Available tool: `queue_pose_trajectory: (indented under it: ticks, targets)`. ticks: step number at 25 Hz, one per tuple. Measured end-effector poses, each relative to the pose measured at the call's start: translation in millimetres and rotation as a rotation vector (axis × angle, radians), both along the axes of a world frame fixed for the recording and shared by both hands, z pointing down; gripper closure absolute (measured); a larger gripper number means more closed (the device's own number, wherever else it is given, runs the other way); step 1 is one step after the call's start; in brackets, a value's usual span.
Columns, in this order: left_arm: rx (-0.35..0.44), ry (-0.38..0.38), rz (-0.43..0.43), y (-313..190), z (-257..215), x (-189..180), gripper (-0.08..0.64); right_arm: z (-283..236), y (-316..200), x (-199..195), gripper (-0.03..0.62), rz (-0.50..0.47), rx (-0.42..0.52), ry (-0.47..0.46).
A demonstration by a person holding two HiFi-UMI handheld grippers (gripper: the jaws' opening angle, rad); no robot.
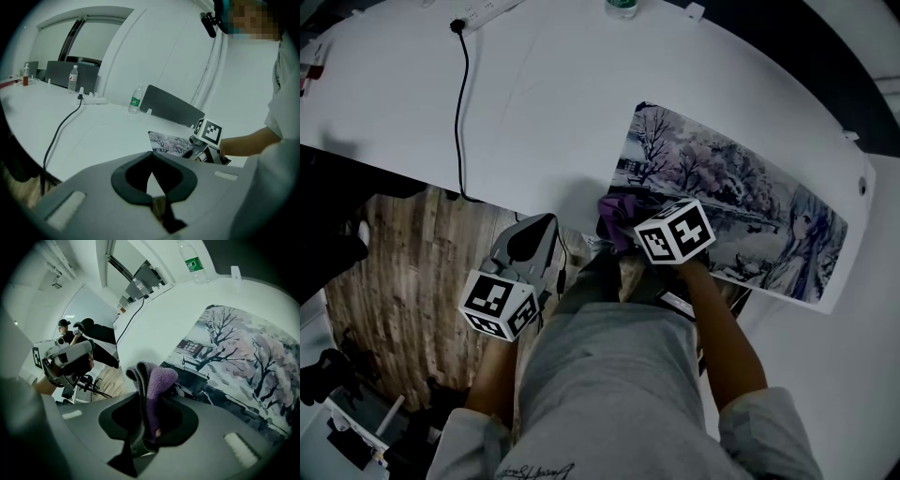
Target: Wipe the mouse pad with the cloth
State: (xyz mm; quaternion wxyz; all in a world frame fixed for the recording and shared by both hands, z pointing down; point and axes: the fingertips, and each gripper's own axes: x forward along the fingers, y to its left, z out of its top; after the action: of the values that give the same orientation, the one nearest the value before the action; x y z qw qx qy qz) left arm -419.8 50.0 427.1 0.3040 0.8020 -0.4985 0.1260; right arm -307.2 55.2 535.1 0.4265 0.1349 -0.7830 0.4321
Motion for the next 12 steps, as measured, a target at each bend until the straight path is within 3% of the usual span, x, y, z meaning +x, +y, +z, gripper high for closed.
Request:
queue_pose_trajectory:
  ticks: [12]
  targets:
    - [0.012,-0.009,0.012,-3.7,-6.9,6.5,0.545,-3.7,-1.8,-0.7,0.491,-0.002,0.005,-0.054]
